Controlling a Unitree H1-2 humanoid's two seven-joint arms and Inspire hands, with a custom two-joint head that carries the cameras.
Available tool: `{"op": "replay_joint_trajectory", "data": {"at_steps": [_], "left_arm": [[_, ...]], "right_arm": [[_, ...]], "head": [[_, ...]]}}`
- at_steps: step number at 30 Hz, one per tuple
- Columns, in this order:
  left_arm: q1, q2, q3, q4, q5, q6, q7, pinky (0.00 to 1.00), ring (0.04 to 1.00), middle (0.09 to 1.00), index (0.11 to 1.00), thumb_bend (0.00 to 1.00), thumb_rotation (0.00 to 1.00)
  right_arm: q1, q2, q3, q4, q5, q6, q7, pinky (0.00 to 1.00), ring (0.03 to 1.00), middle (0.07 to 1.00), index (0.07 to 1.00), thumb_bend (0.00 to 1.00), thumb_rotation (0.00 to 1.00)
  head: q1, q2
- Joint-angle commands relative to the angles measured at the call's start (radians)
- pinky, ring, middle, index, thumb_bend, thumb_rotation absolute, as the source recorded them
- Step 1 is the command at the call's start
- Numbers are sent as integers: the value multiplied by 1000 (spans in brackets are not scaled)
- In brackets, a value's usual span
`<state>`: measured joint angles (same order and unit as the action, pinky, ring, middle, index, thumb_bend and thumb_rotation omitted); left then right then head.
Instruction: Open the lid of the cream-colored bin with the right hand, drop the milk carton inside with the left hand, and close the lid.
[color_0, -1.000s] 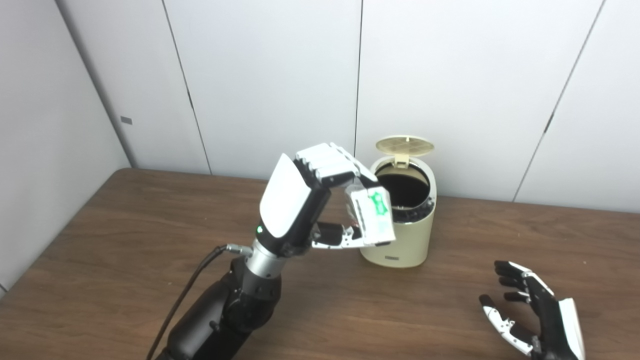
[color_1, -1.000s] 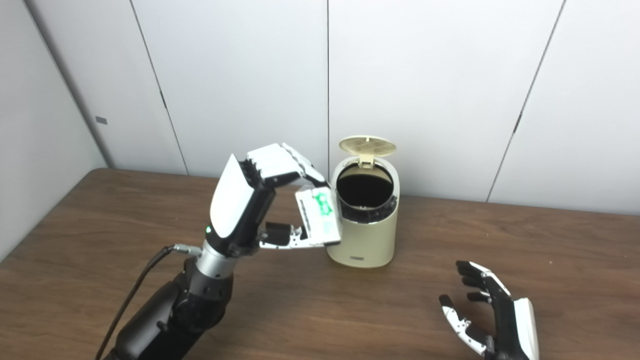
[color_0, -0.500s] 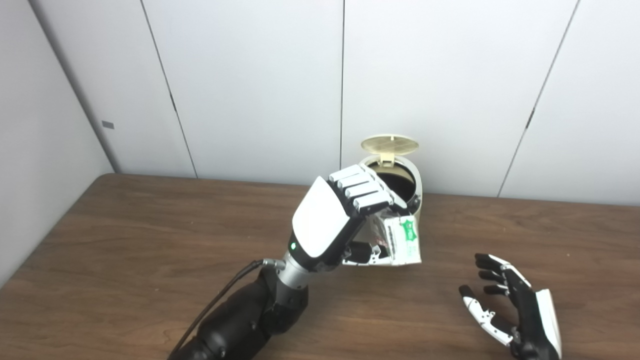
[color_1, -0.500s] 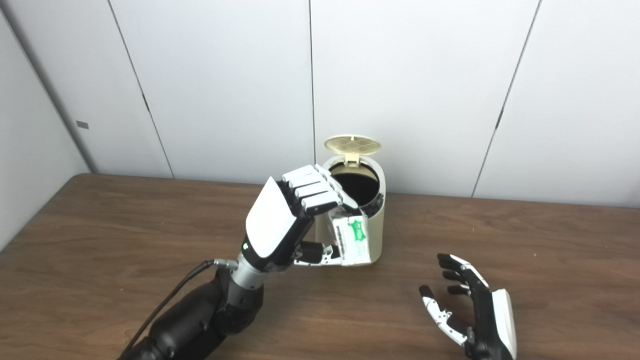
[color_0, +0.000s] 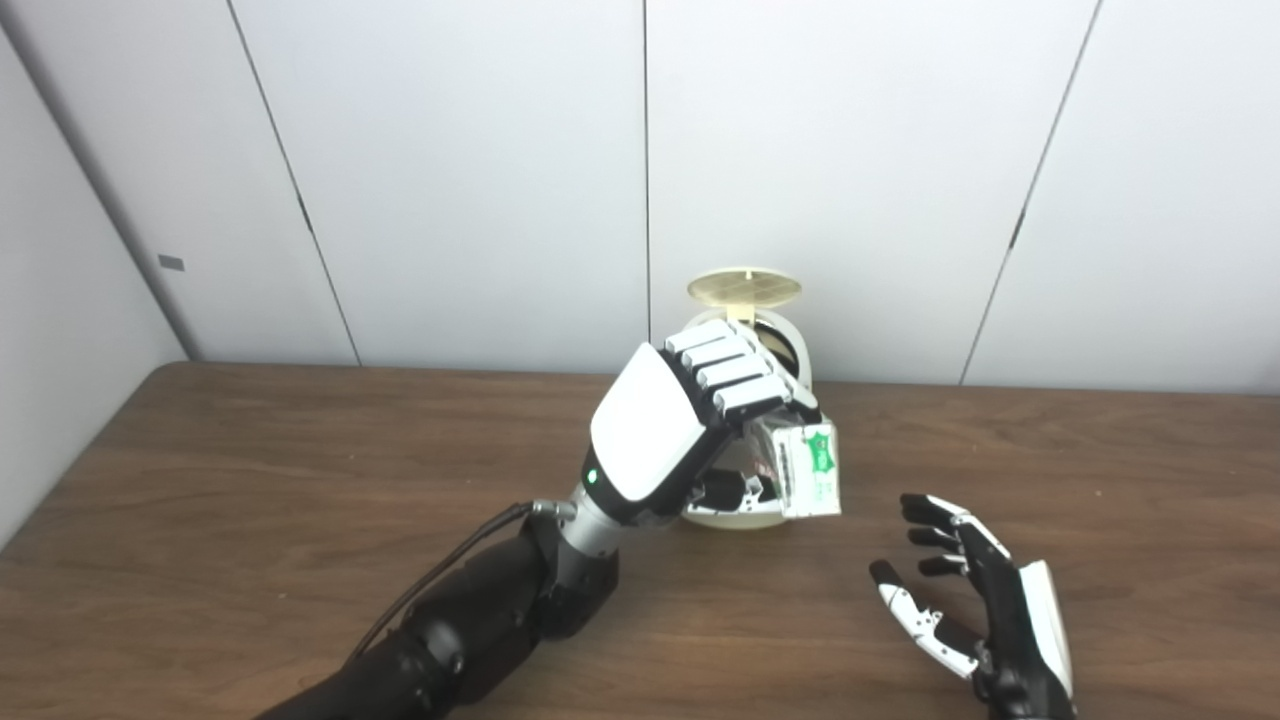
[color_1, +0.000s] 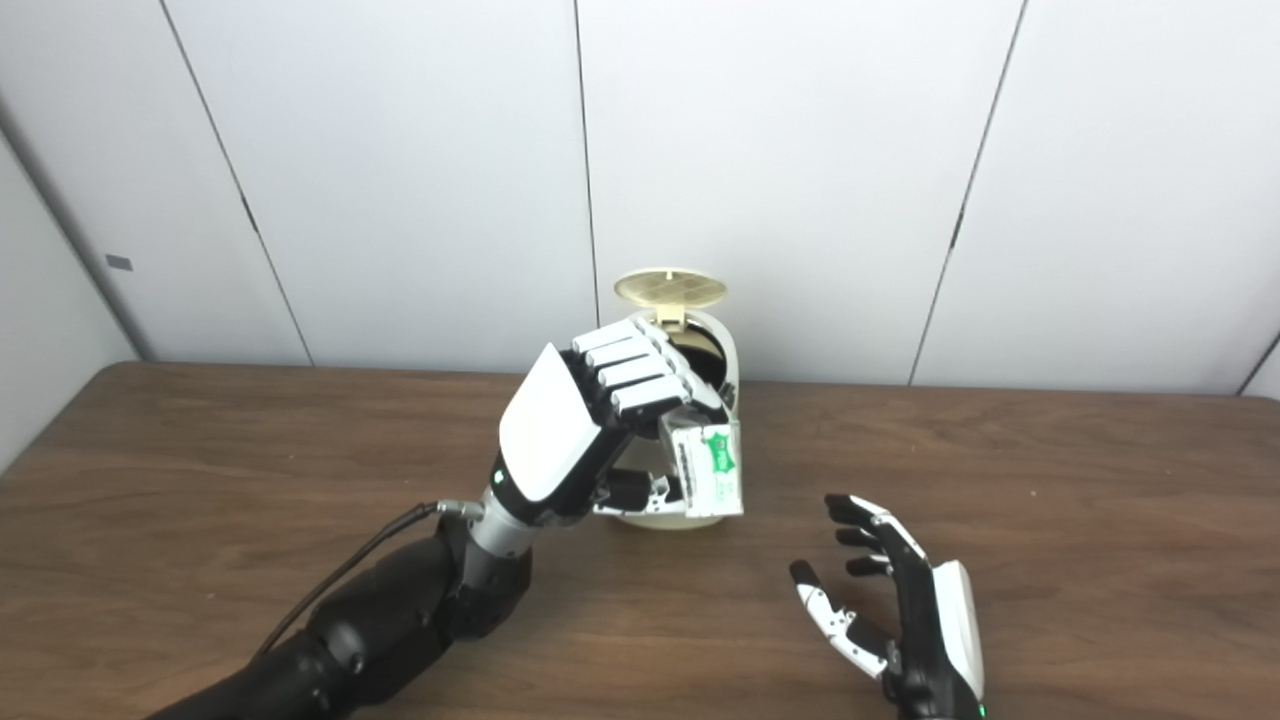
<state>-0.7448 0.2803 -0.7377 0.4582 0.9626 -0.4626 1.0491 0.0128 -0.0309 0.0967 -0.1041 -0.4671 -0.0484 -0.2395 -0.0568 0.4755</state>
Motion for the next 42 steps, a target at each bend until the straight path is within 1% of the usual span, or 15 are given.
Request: {"op": "replay_joint_trajectory", "data": {"at_steps": [1,3,8,13,15,18,20,23,25,29,35,42], "left_arm": [[-79,10,1,-12,-24,-7,50,520,492,459,477,504,0],[-90,15,-4,-11,-35,-7,49,523,496,455,478,503,0],[-130,26,-11,10,-68,-7,41,522,495,458,473,504,0],[-159,32,-11,34,-78,-7,52,538,499,461,468,504,0],[-167,33,-7,48,-79,-7,59,544,501,462,467,504,0],[-175,32,-2,92,-70,-7,71,547,501,460,471,504,0],[-175,27,-4,131,-82,-7,72,540,503,458,473,504,0],[-177,18,-17,188,-107,-7,84,534,506,458,471,503,0],[-178,13,-30,224,-123,-7,97,524,508,457,471,503,0],[-179,8,-52,276,-149,-7,117,526,509,459,467,503,0],[-182,7,-79,313,-214,-7,110,531,511,457,470,503,0],[-184,3,-107,341,-263,-7,112,532,517,454,466,502,0]], "right_arm": [[25,20,7,6,-11,-22,-18,593,713,747,739,226,225],[27,23,9,3,-15,-20,-18,593,713,747,738,226,203],[27,26,10,2,-13,-16,-11,608,721,750,740,227,189],[26,25,13,5,-22,-7,-10,611,727,753,743,225,159],[25,25,13,5,-22,-4,-8,618,732,757,746,225,162],[24,27,13,4,-25,1,-8,621,734,758,748,225,165],[25,30,12,1,-23,3,-9,607,727,756,745,232,162],[26,33,11,-2,-20,9,-6,608,728,756,745,234,171],[26,30,13,0,-22,5,-8,622,735,759,749,232,206],[25,26,14,6,-22,-5,-10,622,732,754,746,228,189],[26,32,17,4,-18,0,-9,620,732,756,749,234,196],[25,38,20,8,-21,1,-12,626,736,760,749,238,238]], "head": [[-3,2],[-6,2],[-10,3],[-12,-1],[-14,-2],[-17,-1],[-20,-1],[-21,0],[-21,0],[-23,-1],[-27,1],[-33,1]]}}
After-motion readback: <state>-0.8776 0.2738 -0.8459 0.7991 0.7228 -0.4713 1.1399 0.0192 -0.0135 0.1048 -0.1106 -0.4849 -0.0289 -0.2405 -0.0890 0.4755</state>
